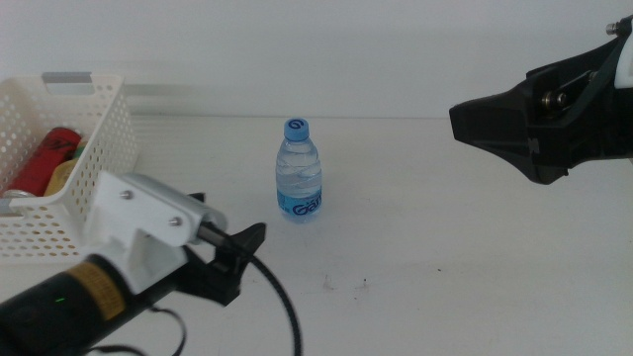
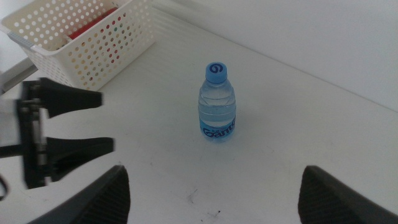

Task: Use arms to grab the bottles and put them into the dustbin to the left of the table.

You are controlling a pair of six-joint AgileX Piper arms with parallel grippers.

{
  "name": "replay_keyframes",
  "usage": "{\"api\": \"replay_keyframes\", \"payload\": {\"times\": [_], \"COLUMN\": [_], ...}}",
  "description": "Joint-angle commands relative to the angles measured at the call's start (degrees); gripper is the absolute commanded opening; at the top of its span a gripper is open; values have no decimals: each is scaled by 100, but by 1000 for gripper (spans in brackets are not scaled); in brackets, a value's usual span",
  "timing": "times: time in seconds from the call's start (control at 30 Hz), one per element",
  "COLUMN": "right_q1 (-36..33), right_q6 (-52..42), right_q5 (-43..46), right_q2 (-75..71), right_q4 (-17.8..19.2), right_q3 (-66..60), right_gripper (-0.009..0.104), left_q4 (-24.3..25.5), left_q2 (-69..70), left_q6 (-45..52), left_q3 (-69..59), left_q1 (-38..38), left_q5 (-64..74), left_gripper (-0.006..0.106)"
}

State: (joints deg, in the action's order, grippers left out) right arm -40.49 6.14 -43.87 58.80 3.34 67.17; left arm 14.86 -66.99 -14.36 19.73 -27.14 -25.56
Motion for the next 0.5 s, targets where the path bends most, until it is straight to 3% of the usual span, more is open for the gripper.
{"api": "replay_keyframes", "payload": {"times": [0.0, 0.07, 0.47], "right_q1": [-7, -7, -7], "right_q6": [-13, -13, -13], "right_q5": [44, 55, 55], "right_q2": [-24, -24, -24], "right_q4": [30, 30, 30], "right_q3": [43, 43, 43], "right_gripper": [87, 87, 87], "left_q4": [30, -101, 279], "left_q2": [-603, -1904, -4119], "left_q6": [149, 171, 43], "left_q3": [-21, 234, 1749], "left_q1": [131, 388, 549], "left_q5": [-1007, -2169, -2722], "left_gripper": [94, 94, 94]}}
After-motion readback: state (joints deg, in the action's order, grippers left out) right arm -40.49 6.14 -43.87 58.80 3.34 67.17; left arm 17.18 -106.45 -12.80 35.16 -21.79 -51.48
